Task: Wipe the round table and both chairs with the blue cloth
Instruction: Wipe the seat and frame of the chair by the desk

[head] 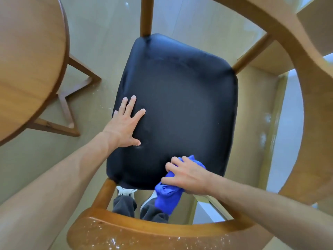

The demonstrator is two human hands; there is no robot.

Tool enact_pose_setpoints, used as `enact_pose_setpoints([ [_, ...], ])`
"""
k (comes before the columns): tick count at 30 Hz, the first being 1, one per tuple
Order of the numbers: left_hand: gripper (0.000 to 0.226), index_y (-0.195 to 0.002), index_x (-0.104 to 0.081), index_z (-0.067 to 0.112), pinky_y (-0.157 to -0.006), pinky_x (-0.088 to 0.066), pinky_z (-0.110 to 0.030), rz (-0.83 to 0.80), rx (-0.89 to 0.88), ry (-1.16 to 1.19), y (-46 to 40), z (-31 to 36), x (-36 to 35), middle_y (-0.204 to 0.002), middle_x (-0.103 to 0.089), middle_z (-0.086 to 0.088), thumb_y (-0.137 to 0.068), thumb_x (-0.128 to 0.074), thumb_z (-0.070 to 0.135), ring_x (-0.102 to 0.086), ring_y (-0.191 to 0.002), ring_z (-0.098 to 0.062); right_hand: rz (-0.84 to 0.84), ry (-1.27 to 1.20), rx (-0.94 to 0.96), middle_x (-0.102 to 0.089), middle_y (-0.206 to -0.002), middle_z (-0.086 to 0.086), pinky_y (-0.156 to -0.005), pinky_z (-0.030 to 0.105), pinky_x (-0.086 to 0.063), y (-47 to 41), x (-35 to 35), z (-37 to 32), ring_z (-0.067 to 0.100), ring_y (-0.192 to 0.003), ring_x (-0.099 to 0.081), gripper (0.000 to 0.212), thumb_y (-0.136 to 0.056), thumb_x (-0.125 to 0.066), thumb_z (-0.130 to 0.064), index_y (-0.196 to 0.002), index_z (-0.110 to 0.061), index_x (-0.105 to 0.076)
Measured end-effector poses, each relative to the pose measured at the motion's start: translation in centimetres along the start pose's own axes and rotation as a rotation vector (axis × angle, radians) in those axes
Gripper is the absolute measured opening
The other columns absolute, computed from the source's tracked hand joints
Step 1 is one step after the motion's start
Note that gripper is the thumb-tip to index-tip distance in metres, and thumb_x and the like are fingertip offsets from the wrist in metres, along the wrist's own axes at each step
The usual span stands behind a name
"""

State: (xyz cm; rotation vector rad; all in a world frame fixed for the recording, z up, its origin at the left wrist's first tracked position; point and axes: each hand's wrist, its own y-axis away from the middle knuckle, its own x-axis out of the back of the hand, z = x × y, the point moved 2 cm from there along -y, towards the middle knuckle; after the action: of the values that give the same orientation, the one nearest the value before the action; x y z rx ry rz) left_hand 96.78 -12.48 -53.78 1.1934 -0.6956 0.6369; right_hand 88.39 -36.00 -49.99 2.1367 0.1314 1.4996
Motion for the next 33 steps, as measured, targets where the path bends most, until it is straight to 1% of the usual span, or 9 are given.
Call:
enact_pose_setpoints([
  [5, 0.11, -0.153, -0.007, 0.035, -0.117, -0.025, -0.044, 0.033, -0.039, 0.1, 0.6, -1.1, 0.0, -0.157, 0.03, 0.004, -0.071, -0.078, 0.053, 0.026, -0.145, -0.019, 0.207, -0.075, -0.132, -0.057, -0.1, 0.005, -0.059, 0.033, -0.045, -4.5, 2.3, 1.3, 0.026, -0.083, -0.052, 0.049, -0.067, -0.07, -0.019, -0.113, -0.028, -0.059],
  [11, 0.104, -0.154, 0.002, 0.031, -0.121, -0.011, -0.043, 0.057, -0.063, 0.013, 1.2, -0.9, -0.5, -0.157, 0.029, -0.004, -0.079, -0.066, 0.057, 0.025, -0.145, -0.025, 0.453, -0.345, -1.094, -0.046, -0.112, 0.013, -0.074, 0.041, -0.047, 0.8, 3.1, 15.5, 0.036, -0.101, -0.044, 0.049, -0.075, -0.068, -0.017, -0.121, -0.012, -0.05],
  [15, 0.074, -0.152, -0.021, 0.017, -0.12, -0.01, -0.049, 0.181, -0.315, -0.16, 2.9, 1.2, -1.6, -0.161, 0.005, -0.016, -0.089, -0.054, 0.037, 0.006, -0.149, -0.034, 0.806, -0.77, -1.518, -0.051, -0.106, 0.011, -0.081, 0.037, -0.043, 0.4, 5.6, 21.4, 0.038, -0.104, -0.055, 0.044, -0.076, -0.064, -0.019, -0.116, -0.01, -0.048],
  [20, 0.067, -0.148, -0.028, 0.018, -0.119, -0.003, -0.05, 0.067, -0.426, -0.221, 3.6, 3.0, -2.3, -0.162, -0.006, -0.013, -0.09, -0.055, 0.039, -0.002, -0.148, -0.034, 0.666, -0.725, -1.242, -0.05, -0.101, 0.01, -0.069, 0.036, -0.041, -7.9, 6.6, 13.3, 0.035, -0.093, -0.053, 0.038, -0.077, -0.061, -0.021, -0.11, -0.011, -0.046],
  [22, 0.07, -0.145, -0.037, 0.022, -0.119, -0.013, -0.049, 0.069, -0.438, -0.234, 3.6, 2.9, -1.8, -0.157, -0.026, -0.01, -0.083, -0.062, 0.045, -0.021, -0.145, -0.033, 0.581, -0.57, -0.998, -0.049, -0.099, 0.006, -0.064, 0.033, -0.038, -11.0, 6.9, 8.7, 0.028, -0.09, -0.049, 0.043, -0.076, -0.063, -0.023, -0.115, -0.011, -0.049],
  [24, 0.073, -0.137, -0.051, 0.029, -0.111, -0.035, -0.044, 0.093, -0.448, -0.252, 3.8, 2.6, -0.9, -0.141, -0.052, -0.001, -0.071, -0.07, 0.053, -0.048, -0.13, -0.026, 0.5, -0.391, -0.678, -0.049, -0.102, 0.005, -0.062, 0.035, -0.041, -13.9, 7.6, 6.8, 0.026, -0.091, -0.047, 0.049, -0.076, -0.062, -0.024, -0.123, -0.015, -0.051],
  [28, 0.072, -0.137, -0.048, 0.028, -0.104, -0.043, -0.043, 0.088, -0.425, -0.231, 3.7, 2.1, -1.1, -0.144, -0.047, -0.001, -0.072, -0.069, 0.053, -0.046, -0.131, -0.026, 0.288, -0.218, -0.162, -0.047, -0.106, 0.005, -0.062, 0.035, -0.035, -19.7, 10.3, 6.8, 0.024, -0.093, -0.042, 0.049, -0.078, -0.061, -0.02, -0.125, -0.022, -0.048],
  [30, 0.072, -0.139, -0.045, 0.028, -0.111, -0.033, -0.052, 0.046, -0.42, -0.278, 3.6, 2.2, -1.5, -0.153, -0.036, -0.003, -0.075, -0.067, 0.054, -0.033, -0.141, -0.029, 0.266, -0.102, -0.151, -0.048, -0.108, 0.005, -0.061, 0.033, -0.031, -21.8, 11.2, 8.2, 0.025, -0.097, -0.044, 0.047, -0.08, -0.06, -0.021, -0.124, -0.024, -0.048],
  [33, 0.074, -0.132, -0.054, 0.033, -0.108, -0.037, -0.052, 0.057, -0.446, -0.31, 3.5, 1.9, -1.9, -0.151, -0.042, -0.001, -0.066, -0.072, 0.063, -0.038, -0.14, -0.025, 0.364, -0.048, -0.485, -0.047, -0.12, 0.008, -0.069, 0.035, -0.041, -22.9, 13.8, 15.0, 0.03, -0.11, -0.045, 0.059, -0.08, -0.061, -0.023, -0.135, -0.027, -0.041],
])
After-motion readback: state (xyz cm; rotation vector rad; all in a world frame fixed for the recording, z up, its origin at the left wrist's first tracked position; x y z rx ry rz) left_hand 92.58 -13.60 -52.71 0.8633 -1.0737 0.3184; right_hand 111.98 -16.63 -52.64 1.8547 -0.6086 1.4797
